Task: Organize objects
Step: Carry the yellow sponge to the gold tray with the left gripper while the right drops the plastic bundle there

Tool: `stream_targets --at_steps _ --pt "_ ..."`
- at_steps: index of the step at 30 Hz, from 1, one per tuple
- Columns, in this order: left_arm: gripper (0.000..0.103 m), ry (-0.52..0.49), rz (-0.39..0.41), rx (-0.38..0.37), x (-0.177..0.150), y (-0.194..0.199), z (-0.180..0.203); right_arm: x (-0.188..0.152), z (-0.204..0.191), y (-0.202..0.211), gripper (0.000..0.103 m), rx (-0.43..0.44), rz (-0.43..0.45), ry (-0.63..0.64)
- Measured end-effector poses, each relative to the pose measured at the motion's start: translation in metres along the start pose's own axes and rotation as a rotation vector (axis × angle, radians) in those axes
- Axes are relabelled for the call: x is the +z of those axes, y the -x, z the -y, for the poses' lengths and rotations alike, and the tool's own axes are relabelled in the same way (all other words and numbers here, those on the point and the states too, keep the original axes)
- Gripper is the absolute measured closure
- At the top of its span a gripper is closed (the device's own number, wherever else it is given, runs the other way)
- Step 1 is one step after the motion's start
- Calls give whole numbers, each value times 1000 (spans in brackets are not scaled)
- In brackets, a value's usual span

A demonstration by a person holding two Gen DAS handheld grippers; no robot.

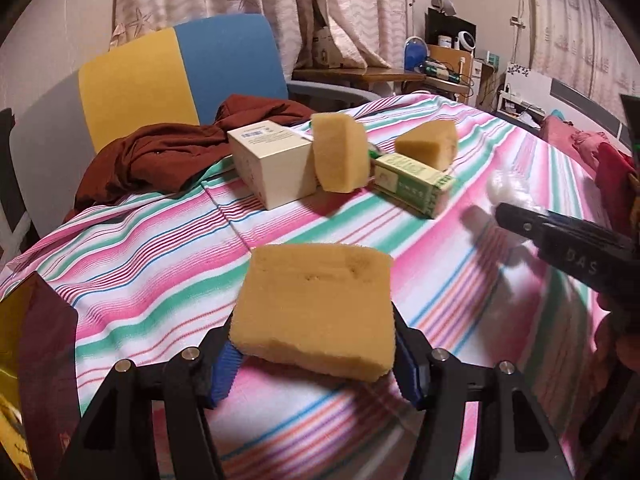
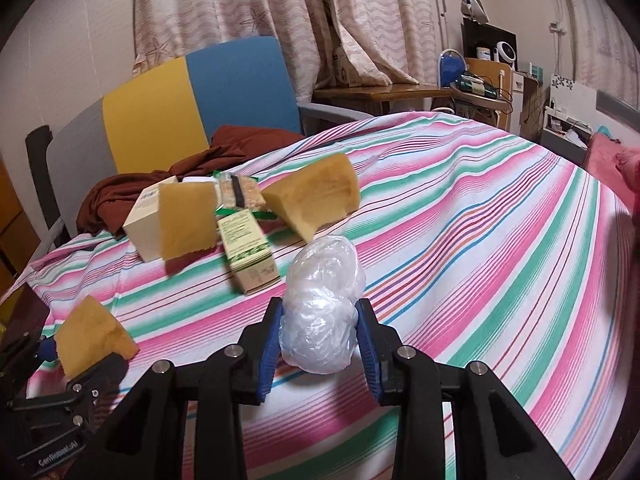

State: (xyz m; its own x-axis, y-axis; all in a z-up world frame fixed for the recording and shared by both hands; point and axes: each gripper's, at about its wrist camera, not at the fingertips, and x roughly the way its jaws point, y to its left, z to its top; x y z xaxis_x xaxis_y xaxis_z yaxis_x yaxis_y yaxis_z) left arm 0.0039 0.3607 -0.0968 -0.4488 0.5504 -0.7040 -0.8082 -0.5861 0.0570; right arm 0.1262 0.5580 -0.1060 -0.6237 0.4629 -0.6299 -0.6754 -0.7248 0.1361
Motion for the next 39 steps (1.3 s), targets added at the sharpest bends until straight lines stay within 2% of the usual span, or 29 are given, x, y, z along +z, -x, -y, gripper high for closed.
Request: stream_targets --at_steps 11,19,27,34,39 --pt "38 29 59 -37 -21 36 4 -10 -21 23 67 58 -12 64" --pt "38 146 80 -80 -35 65 -18 -19 -48 45 67 127 -19 96" --pt "38 107 129 -109 -54 107 -15 -26 -75 61 67 191 -30 113" --pt "38 153 205 -104 -59 148 -37 -33 -108 74 67 276 -69 142" --pt "38 256 226 -92 -71 172 -71 -42 -144 87 67 345 -84 204"
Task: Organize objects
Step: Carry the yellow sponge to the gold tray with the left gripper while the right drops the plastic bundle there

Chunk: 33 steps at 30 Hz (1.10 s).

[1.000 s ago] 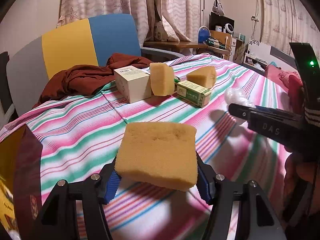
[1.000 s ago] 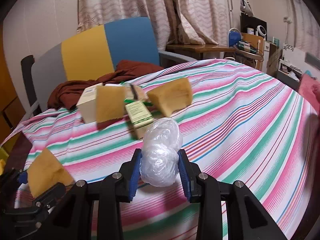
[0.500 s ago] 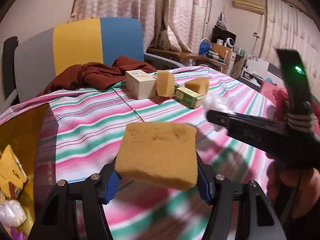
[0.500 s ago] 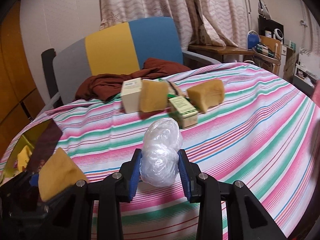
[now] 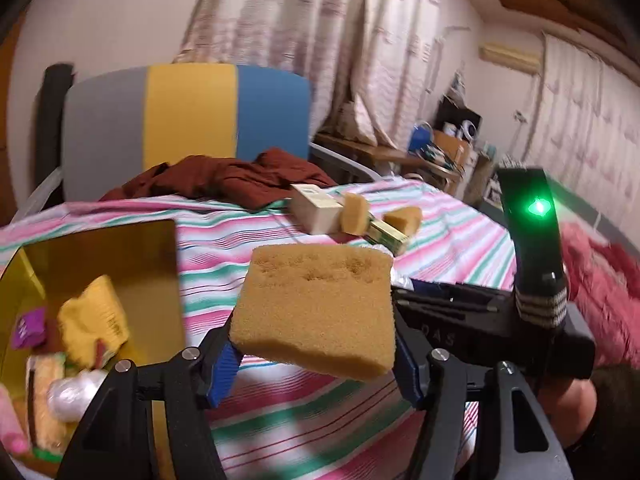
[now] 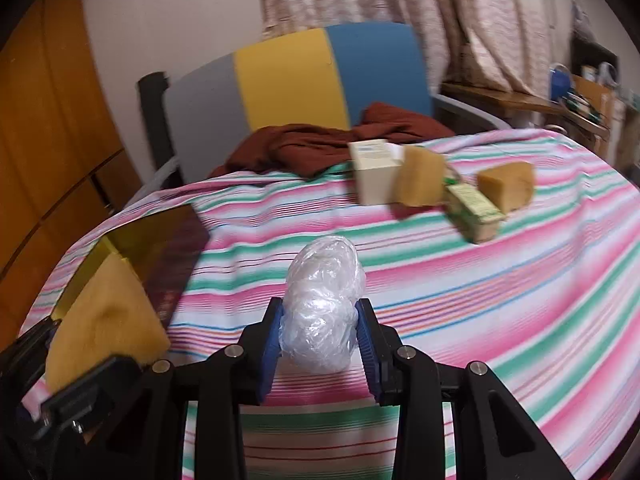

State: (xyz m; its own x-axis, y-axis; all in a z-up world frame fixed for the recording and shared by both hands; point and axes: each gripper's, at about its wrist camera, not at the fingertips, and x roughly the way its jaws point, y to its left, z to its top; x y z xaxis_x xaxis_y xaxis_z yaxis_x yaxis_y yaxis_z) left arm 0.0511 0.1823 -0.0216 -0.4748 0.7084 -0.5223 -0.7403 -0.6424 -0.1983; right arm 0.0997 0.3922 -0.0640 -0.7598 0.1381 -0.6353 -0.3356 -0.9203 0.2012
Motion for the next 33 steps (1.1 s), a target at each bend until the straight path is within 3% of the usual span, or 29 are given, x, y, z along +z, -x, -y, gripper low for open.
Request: stream_targets --at_steps 4,11,17,18,20,23,33 --pt "38 73 43 47 1 23 -30 1 -35 -1 67 61 -9 55" --pt "38 183 95 231 -2 65 -102 3 -98 4 67 194 -20 151" --pt "38 282 42 365 -10 74 -161 -1 -144 0 64 290 -54 219" --pt "38 292 27 390 -11 75 -171 -2 -147 -2 63 290 -61 224" --pt "38 303 2 426 -13 76 -186 -5 -155 -7 49 292 -84 234" --pt "38 311 -30 462 -15 71 -200 -9 -156 -6 37 289 -86 231" --pt "34 329 -111 514 -12 58 -226 -14 -146 0 34 279 -79 199"
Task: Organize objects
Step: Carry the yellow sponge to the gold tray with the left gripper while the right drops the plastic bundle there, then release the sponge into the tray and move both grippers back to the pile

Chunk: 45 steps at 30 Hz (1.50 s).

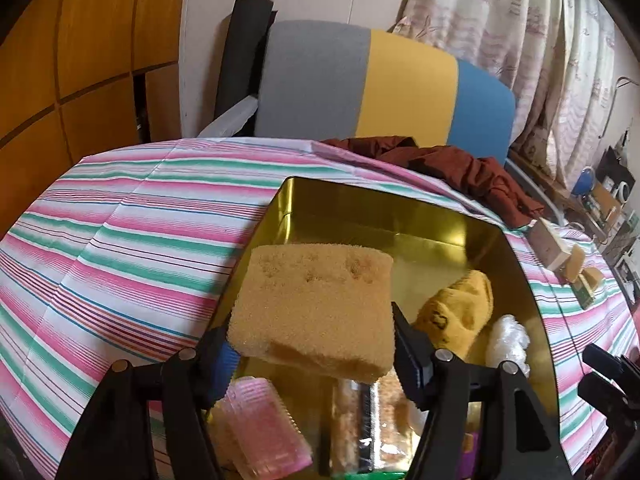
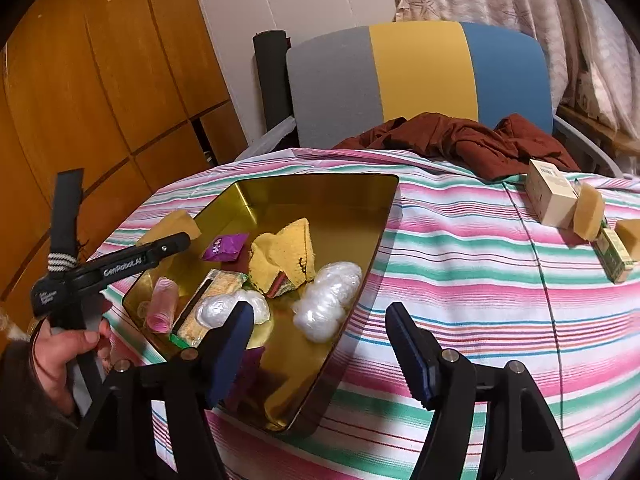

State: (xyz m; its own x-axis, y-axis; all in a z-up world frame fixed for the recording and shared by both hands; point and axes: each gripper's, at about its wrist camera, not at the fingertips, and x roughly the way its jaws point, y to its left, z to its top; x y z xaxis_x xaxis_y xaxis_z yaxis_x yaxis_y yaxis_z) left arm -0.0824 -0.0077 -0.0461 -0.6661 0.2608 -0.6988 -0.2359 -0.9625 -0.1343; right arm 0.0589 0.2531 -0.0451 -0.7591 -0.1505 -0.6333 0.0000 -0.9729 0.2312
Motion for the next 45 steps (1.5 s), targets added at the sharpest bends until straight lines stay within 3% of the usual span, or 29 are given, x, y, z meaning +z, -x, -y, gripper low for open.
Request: stream_targets --at_steps 3,5,12,19,32,38,45 --pt "26 2 -15 43 2 -1 -1 -1 1 1 34 -3 2 -3" --pt "26 34 17 61 1 9 -4 -1 3 2 34 -5 7 -4" --pt "21 20 54 41 3 26 9 -1 15 2 34 -15 11 -45" --pt "21 12 36 -155 3 34 42 -2 31 7 34 -43 28 -86" --pt "21 -193 -39 -270 -12 30 141 -9 95 20 30 -139 53 -193" --pt "21 -302 -63 -317 -20 30 189 -15 145 23 29 -255 27 -230" --pt "21 -382 -126 -396 -41 26 234 -18 230 37 24 -417 22 -301"
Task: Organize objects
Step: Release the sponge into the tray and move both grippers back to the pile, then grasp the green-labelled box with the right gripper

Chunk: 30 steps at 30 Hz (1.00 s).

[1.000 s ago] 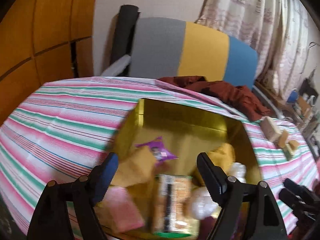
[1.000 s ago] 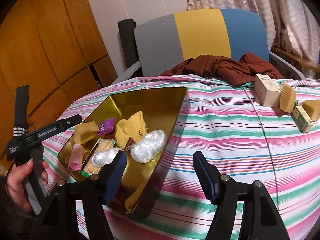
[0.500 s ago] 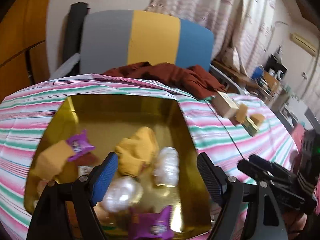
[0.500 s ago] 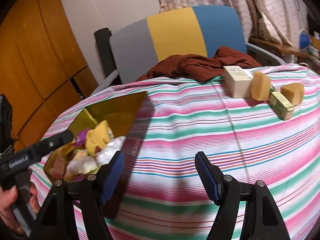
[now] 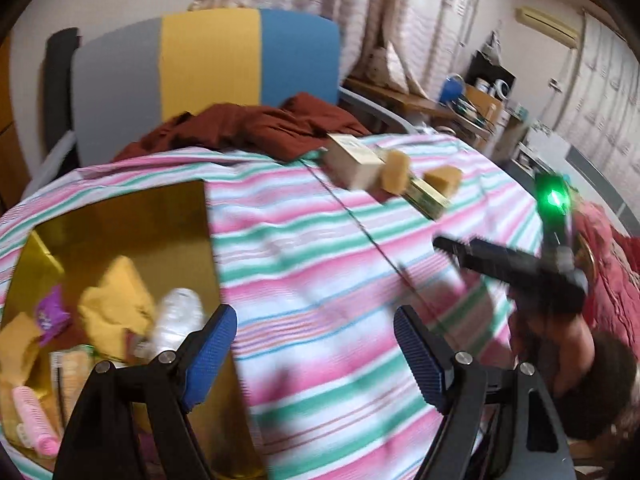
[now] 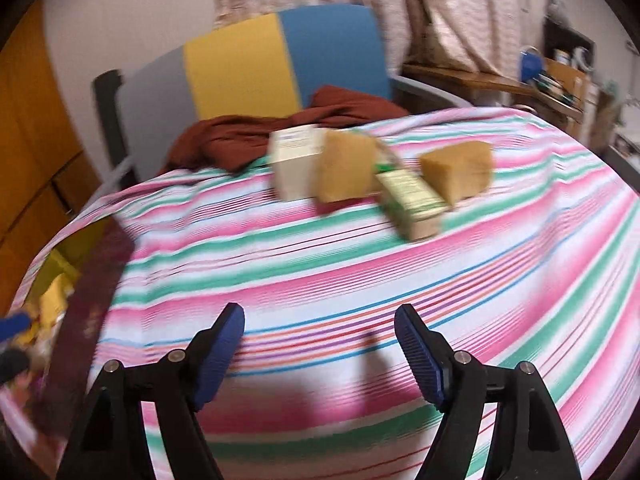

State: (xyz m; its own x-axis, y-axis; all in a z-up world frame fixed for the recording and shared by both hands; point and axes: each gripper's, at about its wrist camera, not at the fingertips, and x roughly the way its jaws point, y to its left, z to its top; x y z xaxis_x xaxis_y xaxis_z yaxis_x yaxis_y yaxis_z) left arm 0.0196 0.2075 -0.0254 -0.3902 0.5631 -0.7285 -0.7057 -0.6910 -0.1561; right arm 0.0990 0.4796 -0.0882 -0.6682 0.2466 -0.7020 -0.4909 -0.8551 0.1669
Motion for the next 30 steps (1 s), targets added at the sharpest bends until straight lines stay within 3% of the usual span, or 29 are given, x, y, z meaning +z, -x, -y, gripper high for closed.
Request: stream_targets --at_steps 9,12,13,16,20,30 --pt "21 -24 -67 -19 -9 -16 23 60 59 -35 24 -70 39 -31" --pt "21 -24 -81 -10 -9 -21 24 74 63 -54 29 -77 31 -7" --pt "21 -21 -84 -9 -8 -22 24 77 63 -63 35 -77 17 1" --pt "21 -15 -95 0 -6 -28 24 80 65 -83 58 -67 -23 4" --pt "21 -14 -105 7 1 -40 26 76 70 -92 71 -52 -45 -23" --pt "21 -65 -58 -28 65 -96 64 52 75 -62 72 -114 12 -42"
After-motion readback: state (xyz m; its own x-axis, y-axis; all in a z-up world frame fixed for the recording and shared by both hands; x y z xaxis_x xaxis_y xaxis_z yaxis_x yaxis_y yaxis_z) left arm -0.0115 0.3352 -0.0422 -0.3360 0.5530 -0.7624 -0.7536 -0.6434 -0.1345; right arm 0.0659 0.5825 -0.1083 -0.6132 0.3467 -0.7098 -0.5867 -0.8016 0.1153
